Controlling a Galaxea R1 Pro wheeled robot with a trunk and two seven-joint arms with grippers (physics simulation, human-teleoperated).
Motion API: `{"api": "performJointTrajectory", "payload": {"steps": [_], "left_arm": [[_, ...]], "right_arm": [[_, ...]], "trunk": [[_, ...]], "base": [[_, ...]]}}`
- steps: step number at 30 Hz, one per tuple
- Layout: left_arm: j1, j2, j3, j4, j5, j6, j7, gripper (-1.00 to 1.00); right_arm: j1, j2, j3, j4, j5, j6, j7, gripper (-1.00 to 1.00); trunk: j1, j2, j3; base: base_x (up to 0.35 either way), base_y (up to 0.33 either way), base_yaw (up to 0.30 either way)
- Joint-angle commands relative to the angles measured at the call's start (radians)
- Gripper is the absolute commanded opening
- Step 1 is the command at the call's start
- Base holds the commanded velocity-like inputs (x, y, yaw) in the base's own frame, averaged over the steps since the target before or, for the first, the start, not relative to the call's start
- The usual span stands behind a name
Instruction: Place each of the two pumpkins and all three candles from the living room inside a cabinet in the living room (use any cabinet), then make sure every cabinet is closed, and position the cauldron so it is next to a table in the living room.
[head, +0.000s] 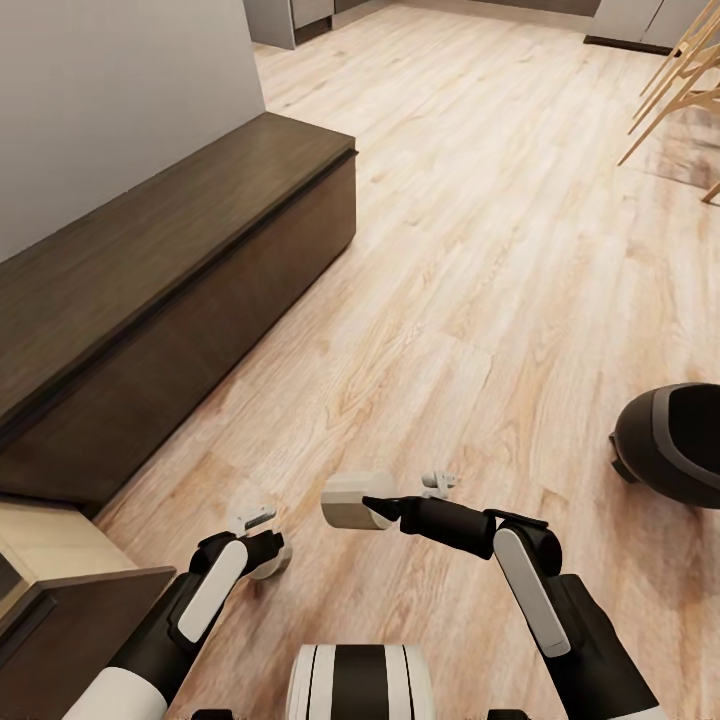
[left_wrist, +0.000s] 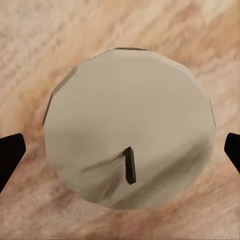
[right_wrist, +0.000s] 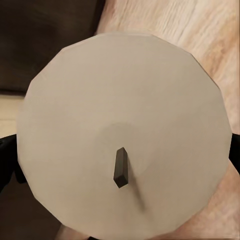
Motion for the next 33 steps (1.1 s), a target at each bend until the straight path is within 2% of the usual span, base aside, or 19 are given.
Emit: {"api": "performJointTrajectory", "payload": {"steps": [1, 4, 12, 15, 31, 32, 33], "left_arm": [[-0.001, 0.001, -0.003, -0.001, 0.010, 0.000, 0.010, 1.00], [-0.001, 0.001, -0.003, -0.002, 0.009, -0.004, 0.010, 1.00], [-0.001, 0.001, -0.003, -0.001, 0.008, -0.029, 0.010, 1.00], [-0.001, 0.001, -0.003, -0.002, 0.008, -0.029, 0.010, 1.00], [-0.001, 0.001, -0.003, -0.002, 0.010, -0.030, 0.010, 1.00], [-0.001, 0.001, -0.003, -0.002, 0.010, -0.030, 0.010, -1.00], [-0.001, 0.001, -0.003, -0.001, 0.010, -0.030, 0.010, -1.00]], "right_arm": [[-0.001, -0.001, 0.000, -0.001, 0.000, 0.004, 0.004, -1.00], [-0.001, -0.001, 0.000, -0.001, 0.000, 0.004, 0.004, -1.00], [-0.001, -0.001, -0.007, 0.000, -0.011, 0.014, 0.006, -1.00], [-0.001, 0.000, -0.008, 0.000, -0.011, 0.014, 0.006, -1.00], [-0.001, 0.001, -0.004, 0.001, -0.011, 0.014, 0.004, -1.00], [-0.001, 0.001, -0.004, 0.001, -0.012, 0.014, 0.004, -1.00], [-0.001, 0.001, -0.004, 0.001, -0.012, 0.014, 0.004, -1.00]], "trunk": [[0.000, -0.001, -0.005], [0.002, -0.001, -0.016], [0.002, -0.001, -0.016], [0.003, -0.002, -0.028], [0.003, -0.002, -0.028], [0.003, -0.002, -0.028], [0.003, -0.002, -0.028]], "base": [[0.000, 0.000, 0.000], [0.000, 0.000, 0.000], [0.000, 0.000, 0.000], [0.000, 0.000, 0.000], [0.000, 0.000, 0.000], [0.000, 0.000, 0.000], [0.000, 0.000, 0.000]]}}
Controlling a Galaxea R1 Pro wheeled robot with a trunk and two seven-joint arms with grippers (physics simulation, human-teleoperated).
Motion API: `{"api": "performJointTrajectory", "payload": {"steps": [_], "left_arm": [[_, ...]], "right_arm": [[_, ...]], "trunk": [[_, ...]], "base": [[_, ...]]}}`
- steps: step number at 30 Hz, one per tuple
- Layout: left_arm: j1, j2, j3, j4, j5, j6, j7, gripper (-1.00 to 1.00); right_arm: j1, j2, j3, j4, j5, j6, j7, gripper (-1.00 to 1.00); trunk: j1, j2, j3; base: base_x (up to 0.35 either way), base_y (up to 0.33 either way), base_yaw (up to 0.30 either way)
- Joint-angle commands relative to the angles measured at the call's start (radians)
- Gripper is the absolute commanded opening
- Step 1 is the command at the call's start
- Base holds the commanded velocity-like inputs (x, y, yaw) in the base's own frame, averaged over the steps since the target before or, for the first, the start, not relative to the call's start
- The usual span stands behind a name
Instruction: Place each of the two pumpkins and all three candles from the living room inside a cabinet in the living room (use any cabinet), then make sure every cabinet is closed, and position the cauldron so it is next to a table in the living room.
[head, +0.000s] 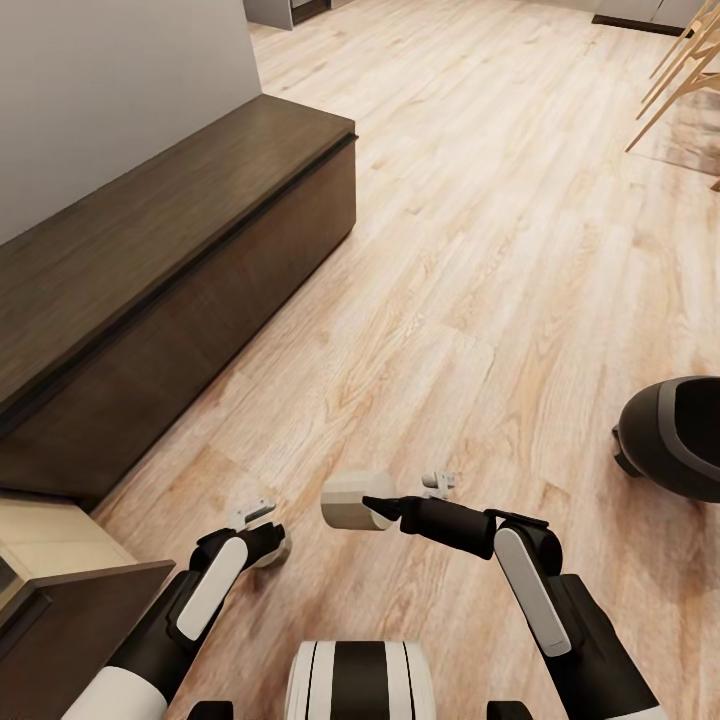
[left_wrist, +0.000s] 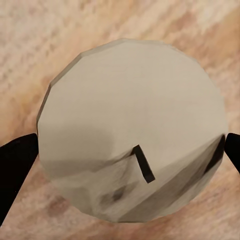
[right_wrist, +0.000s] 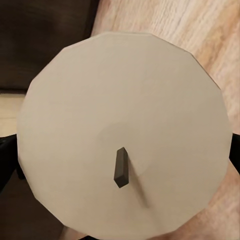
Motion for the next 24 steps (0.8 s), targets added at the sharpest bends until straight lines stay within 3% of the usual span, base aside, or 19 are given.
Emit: {"api": "performJointTrajectory", "payload": {"steps": [1, 24], "left_arm": [[0.000, 0.001, -0.002, 0.028, 0.000, 0.004, 0.010, -1.00], [0.000, 0.001, -0.001, 0.028, 0.000, 0.004, 0.009, -1.00]], "right_arm": [[0.000, 0.000, 0.000, -0.001, 0.002, 0.003, 0.004, -1.00], [0.000, 0.000, 0.000, -0.001, 0.002, 0.002, 0.004, -1.00]], "trunk": [[0.000, 0.000, -0.001], [-0.001, 0.000, 0.007]], "base": [[0.000, 0.000, 0.000], [0.000, 0.000, 0.000]]}}
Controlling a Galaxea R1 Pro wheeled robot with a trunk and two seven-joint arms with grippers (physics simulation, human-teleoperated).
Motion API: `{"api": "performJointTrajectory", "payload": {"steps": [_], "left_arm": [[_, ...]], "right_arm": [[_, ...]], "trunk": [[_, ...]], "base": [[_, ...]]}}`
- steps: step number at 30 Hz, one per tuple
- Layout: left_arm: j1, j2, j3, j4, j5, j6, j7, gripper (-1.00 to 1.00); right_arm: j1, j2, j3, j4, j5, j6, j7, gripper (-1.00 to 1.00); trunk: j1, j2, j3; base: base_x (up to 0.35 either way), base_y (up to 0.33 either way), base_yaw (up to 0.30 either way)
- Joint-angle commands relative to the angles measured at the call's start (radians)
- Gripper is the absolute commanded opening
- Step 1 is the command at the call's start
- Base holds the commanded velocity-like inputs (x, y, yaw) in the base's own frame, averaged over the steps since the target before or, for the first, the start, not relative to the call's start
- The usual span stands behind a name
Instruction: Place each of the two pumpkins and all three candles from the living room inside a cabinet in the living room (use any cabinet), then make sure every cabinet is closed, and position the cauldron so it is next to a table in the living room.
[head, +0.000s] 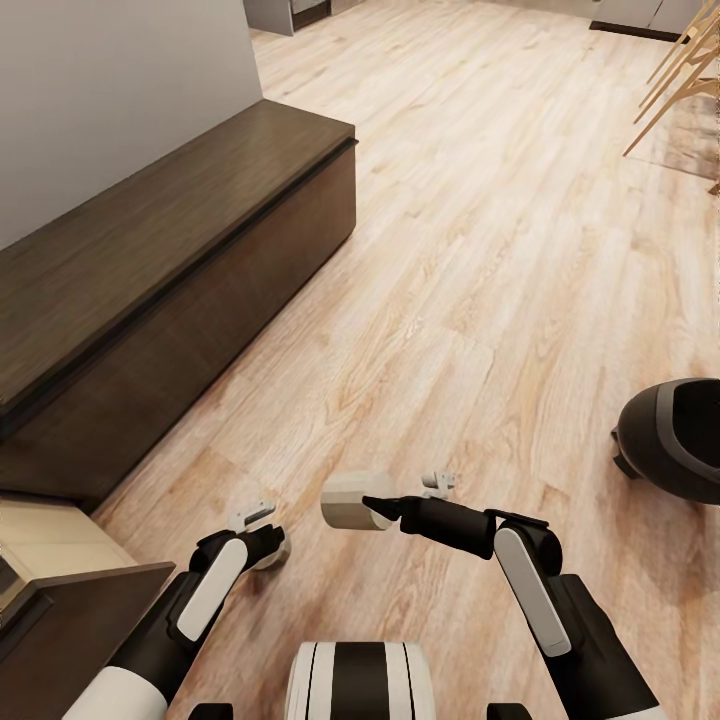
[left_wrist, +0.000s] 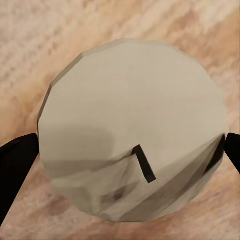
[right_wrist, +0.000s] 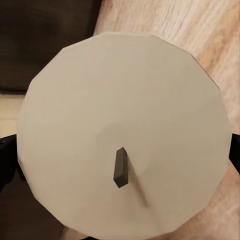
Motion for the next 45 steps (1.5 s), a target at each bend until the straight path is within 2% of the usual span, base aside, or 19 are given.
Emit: {"api": "performJointTrajectory", "payload": {"steps": [1, 6, 17, 28, 30, 33, 37, 40, 45], "left_arm": [[0.000, 0.001, -0.002, 0.012, -0.002, 0.008, 0.011, -1.00], [0.000, 0.001, -0.002, 0.012, -0.002, 0.008, 0.011, -1.00], [0.000, 0.001, -0.002, 0.012, 0.000, 0.009, 0.010, -1.00], [0.000, 0.004, 0.006, -0.018, 0.000, 0.037, 0.015, -1.00], [0.000, 0.007, 0.008, -0.064, 0.005, 0.079, 0.016, -1.00], [0.000, 0.011, 0.034, -0.157, 0.007, 0.203, 0.020, -1.00], [0.000, 0.011, 0.103, -0.218, 0.009, 0.319, 0.022, -1.00], [0.004, 0.011, 0.160, -0.298, 0.011, 0.433, 0.024, -1.00], [0.014, 0.011, 0.185, -0.342, 0.014, 0.469, 0.025, -1.00]], "right_arm": [[-0.001, 0.000, 0.000, 0.000, 0.005, 0.003, 0.004, -1.00], [-0.001, 0.000, 0.000, 0.000, 0.004, 0.003, 0.004, -1.00], [-0.001, -0.001, -0.003, 0.001, 0.005, 0.001, 0.004, -1.00], [-0.001, -0.002, -0.029, 0.013, 0.008, -0.004, -0.007, -1.00], [-0.001, -0.003, -0.030, 0.014, 0.009, -0.004, -0.008, -1.00], [-0.001, -0.005, -0.032, 0.015, 0.011, -0.002, -0.008, -1.00], [-0.001, -0.006, -0.042, 0.017, 0.014, 0.000, -0.009, -1.00], [-0.001, -0.005, -0.059, 0.020, 0.015, 0.005, -0.013, -1.00], [-0.002, -0.005, -0.064, 0.020, 0.016, 0.049, -0.016, -1.00]], "trunk": [[0.000, 0.000, -0.001], [0.000, 0.000, -0.001], [-0.005, 0.002, 0.042], [-0.010, 0.005, 0.084], [-0.011, 0.005, 0.092], [-0.012, 0.006, 0.104], [-0.014, 0.007, 0.119], [-0.015, 0.008, 0.131], [-0.018, 0.009, 0.150]], "base": [[0.000, 0.000, 0.000], [0.000, 0.000, 0.000], [0.000, 0.000, 0.000], [0.000, 0.000, 0.000], [0.000, 0.000, 0.000], [0.000, 0.000, 0.000], [0.000, 0.000, 0.000], [0.000, 0.000, 0.000], [-0.145, 0.000, 0.000]]}}
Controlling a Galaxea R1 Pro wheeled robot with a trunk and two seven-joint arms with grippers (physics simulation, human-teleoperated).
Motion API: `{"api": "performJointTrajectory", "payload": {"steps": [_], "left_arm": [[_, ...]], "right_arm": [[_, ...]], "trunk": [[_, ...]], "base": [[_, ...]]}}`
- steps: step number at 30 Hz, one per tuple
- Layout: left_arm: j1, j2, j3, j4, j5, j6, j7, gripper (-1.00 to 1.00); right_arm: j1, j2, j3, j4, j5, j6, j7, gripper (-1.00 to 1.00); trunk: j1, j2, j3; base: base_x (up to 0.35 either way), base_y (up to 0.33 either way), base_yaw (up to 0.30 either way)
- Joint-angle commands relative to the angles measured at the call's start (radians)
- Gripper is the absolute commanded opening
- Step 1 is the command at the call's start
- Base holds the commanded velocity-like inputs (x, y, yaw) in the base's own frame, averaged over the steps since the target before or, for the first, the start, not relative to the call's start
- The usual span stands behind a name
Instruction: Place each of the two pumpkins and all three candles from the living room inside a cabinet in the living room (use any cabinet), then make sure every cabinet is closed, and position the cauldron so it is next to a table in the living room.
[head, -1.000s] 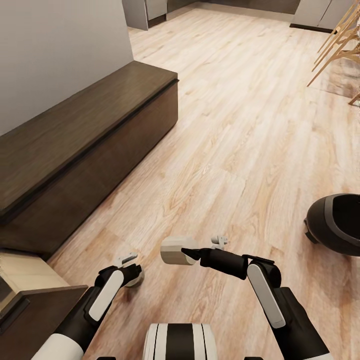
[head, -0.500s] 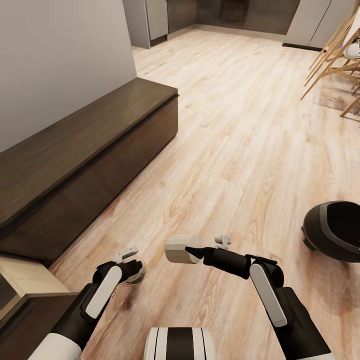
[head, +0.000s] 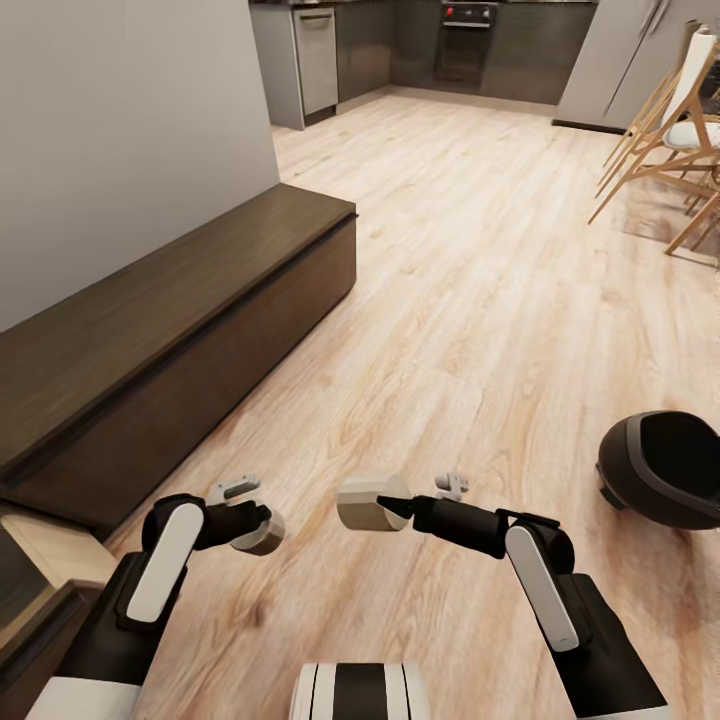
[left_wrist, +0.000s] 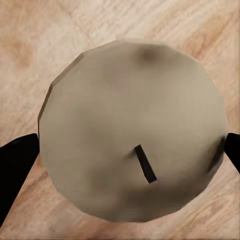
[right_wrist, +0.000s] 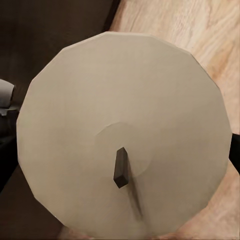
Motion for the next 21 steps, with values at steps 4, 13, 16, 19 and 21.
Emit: {"api": "performJointTrajectory", "payload": {"steps": [4, 13, 16, 19, 21], "left_arm": [[0.001, 0.001, -0.002, -0.009, 0.025, 0.004, 0.012, -1.00], [0.001, -0.004, -0.006, -0.014, 0.030, 0.005, 0.012, -1.00], [0.001, -0.004, -0.004, -0.014, 0.030, 0.005, 0.012, -1.00], [0.001, -0.007, -0.007, -0.014, 0.030, 0.004, 0.012, -1.00], [0.001, -0.007, -0.008, -0.014, 0.031, 0.005, 0.012, -1.00]], "right_arm": [[-0.001, -0.002, 0.000, -0.002, 0.008, 0.020, 0.004, -1.00], [-0.001, 0.006, 0.003, -0.013, 0.004, 0.103, -0.178, -1.00], [-0.001, 0.006, 0.003, -0.015, 0.006, 0.107, -0.198, -1.00], [-0.001, 0.007, 0.005, -0.015, 0.011, 0.109, -0.206, -1.00], [-0.001, 0.008, 0.008, -0.015, 0.012, 0.109, -0.219, -1.00]], "trunk": [[-0.002, 0.001, 0.015], [-0.006, 0.003, 0.050], [-0.008, 0.004, 0.061], [-0.009, 0.004, 0.073], [-0.010, 0.005, 0.081]], "base": [[-0.065, 0.000, 0.000], [-0.091, 0.000, 0.000], [-0.158, 0.000, 0.000], [-0.024, 0.000, 0.000], [-0.003, 0.000, 0.000]]}}
